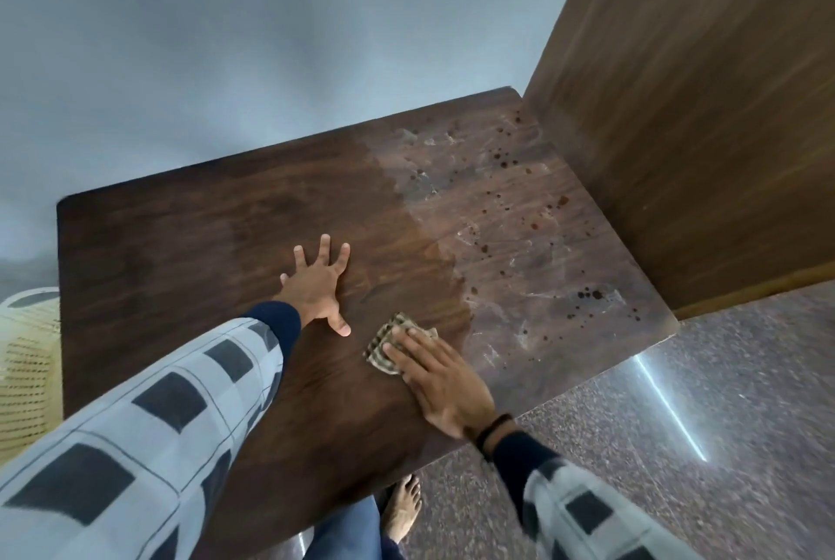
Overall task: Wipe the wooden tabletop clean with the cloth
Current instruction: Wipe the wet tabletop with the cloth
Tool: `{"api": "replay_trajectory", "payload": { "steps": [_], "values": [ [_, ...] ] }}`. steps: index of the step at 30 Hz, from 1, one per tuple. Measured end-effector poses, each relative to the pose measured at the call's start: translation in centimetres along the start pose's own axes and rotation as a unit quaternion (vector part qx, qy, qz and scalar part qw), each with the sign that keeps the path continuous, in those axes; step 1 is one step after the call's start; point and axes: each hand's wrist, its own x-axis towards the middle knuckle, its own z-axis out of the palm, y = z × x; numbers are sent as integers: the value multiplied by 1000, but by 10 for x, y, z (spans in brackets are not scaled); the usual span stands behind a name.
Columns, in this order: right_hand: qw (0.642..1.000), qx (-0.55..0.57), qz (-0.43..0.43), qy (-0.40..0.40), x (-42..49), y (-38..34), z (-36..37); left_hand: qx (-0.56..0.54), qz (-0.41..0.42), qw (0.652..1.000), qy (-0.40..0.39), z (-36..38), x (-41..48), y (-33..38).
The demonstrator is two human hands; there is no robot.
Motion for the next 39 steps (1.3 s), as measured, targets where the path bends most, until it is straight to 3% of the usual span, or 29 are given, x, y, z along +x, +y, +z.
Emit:
{"api": "replay_trajectory", "payload": {
  "steps": [2,5,7,10,13,14,17,19,21,24,26,29,31,33,36,39],
  "values": [
    [999,-33,-11,-15,13,23,-16,2,0,1000,-2,-1,2,-1],
    [985,25,169,36,33,27,-28,12,3,1000,4,2,3,-2],
    [969,44,230,75,28,1,-14,14,5,1000,9,2,3,-3],
    [991,31,116,52,-17,-37,16,13,7,1000,7,2,3,-4],
    [1000,-22,-7,-11,-40,-13,7,11,4,1000,3,0,2,-2],
    [999,-32,1,-17,-36,-4,-3,11,4,1000,5,0,2,-1],
    [981,26,189,49,-19,-3,-15,12,6,1000,12,1,1,-1],
    [963,43,250,87,-25,-32,2,16,7,1000,12,2,0,-1],
    [983,32,166,74,-50,-57,23,20,6,1000,8,1,-1,-1],
    [1000,-19,21,13,-68,-32,17,23,4,1000,7,-2,-1,0],
    [998,-34,56,-3,-56,-13,-1,23,5,1000,14,-1,0,-1],
    [971,25,230,54,-42,-26,-5,25,10,999,19,3,0,-1],
    [976,29,204,70,-52,-56,15,25,8,1000,17,3,0,-2],
    [994,15,97,46,-75,-73,32,21,8,1000,12,1,0,-3],
    [999,-31,7,-20,-77,-34,16,24,9,1000,12,0,0,-2],
    [993,-27,118,-12,-50,5,-15,26,11,999,18,0,-1,-2]
  ]
}}
